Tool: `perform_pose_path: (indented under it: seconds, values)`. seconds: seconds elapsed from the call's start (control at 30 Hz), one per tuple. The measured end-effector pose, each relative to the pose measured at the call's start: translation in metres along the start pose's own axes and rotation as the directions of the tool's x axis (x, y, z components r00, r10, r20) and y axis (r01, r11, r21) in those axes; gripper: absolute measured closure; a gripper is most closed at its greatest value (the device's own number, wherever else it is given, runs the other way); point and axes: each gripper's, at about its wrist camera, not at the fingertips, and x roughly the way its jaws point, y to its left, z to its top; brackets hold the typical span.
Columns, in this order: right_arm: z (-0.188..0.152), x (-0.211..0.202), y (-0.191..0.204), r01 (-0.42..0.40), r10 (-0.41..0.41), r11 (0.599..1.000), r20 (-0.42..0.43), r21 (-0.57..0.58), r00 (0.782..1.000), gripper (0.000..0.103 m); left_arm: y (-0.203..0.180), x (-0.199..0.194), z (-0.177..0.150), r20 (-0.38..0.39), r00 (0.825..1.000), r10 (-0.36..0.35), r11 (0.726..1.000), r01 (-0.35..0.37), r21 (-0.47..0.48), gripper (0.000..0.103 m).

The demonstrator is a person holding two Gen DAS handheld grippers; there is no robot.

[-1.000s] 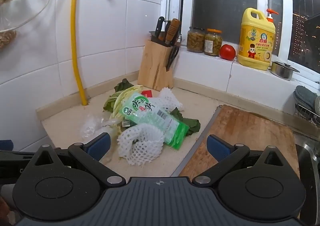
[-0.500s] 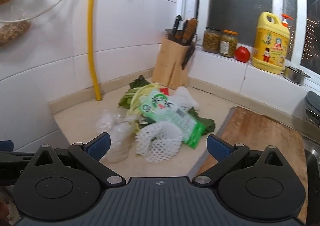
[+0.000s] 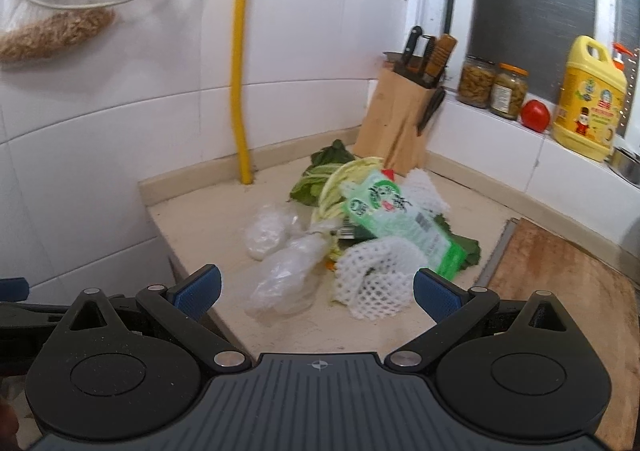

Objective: Collect trash

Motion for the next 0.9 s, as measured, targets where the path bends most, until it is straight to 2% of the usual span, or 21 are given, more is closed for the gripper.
perform_pose_path:
  seconds: [0.3,0.9]
  values:
    - [0.01,0.012,0.012,-0.051,0.051,0.998,0.007,-0.032,0.999,0.0,0.004,0.009,0.005,-0.004,1.0,0.025,0.999,-0.025,-0.035,0.005]
    - [0.01,0.024,0.008,-0.062,0.061,0.998,-0.012,-0.032,0.998,0.0,-0.003,0.011,0.004,0.013,0.999,0.038,0.999,-0.038,-0.02,0.006]
